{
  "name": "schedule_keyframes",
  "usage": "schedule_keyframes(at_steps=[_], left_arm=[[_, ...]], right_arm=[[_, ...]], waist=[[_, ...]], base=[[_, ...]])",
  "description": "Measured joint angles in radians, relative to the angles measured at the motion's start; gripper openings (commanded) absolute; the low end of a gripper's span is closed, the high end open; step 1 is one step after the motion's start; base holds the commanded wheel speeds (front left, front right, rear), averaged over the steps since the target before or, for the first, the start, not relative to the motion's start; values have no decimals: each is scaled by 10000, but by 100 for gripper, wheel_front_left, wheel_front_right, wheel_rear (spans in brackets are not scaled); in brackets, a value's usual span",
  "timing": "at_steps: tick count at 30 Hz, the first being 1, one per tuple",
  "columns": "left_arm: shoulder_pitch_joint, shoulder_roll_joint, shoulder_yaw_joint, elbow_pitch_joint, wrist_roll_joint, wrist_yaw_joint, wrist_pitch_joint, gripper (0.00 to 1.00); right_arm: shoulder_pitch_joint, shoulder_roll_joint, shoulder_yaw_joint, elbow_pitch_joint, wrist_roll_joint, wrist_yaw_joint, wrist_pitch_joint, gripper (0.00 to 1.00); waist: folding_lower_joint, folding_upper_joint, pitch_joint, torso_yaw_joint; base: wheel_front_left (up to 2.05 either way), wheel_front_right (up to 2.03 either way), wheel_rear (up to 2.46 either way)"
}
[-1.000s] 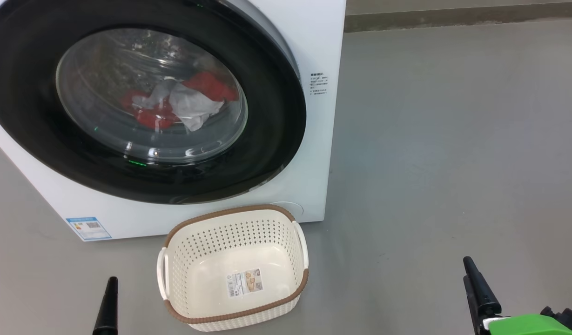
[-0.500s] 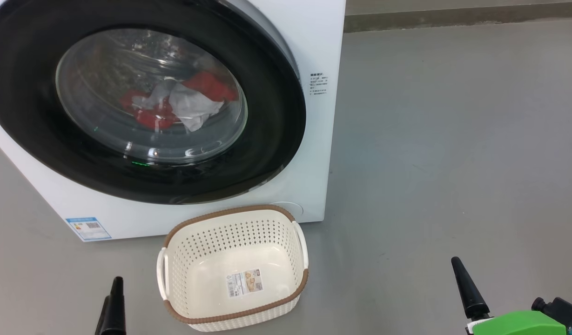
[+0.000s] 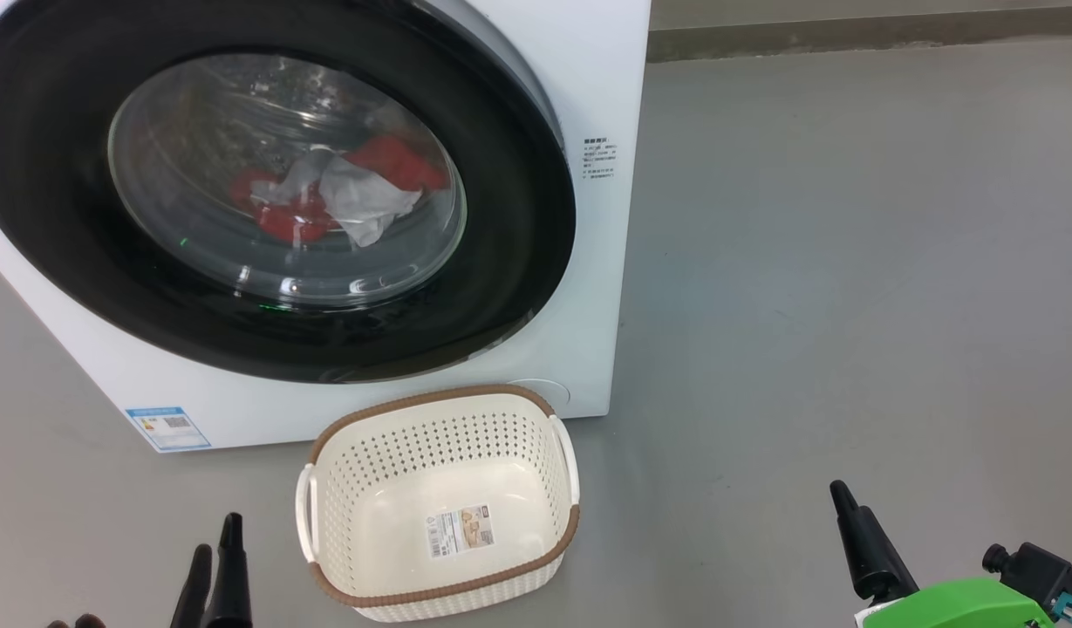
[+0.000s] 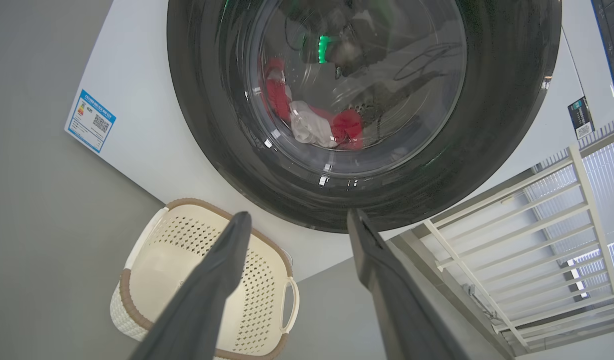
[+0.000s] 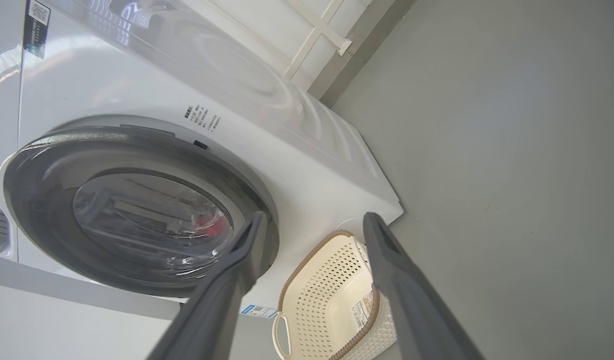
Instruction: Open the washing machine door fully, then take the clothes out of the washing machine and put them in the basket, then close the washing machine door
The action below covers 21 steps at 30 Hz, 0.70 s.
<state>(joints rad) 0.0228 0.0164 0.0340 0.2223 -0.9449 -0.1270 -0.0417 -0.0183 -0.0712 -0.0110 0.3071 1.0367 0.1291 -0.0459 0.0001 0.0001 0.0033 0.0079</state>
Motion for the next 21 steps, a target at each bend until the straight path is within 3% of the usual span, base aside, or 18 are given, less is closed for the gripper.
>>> schedule_keyframes(at_steps=[21], left_arm=[[341,31,-186,-412,2546,6,-581,100]], right_arm=[[0,-259,382,-211,-2071,0,-581,100]], waist=[[-1,0,-32,61]], base=[[0,0,0]])
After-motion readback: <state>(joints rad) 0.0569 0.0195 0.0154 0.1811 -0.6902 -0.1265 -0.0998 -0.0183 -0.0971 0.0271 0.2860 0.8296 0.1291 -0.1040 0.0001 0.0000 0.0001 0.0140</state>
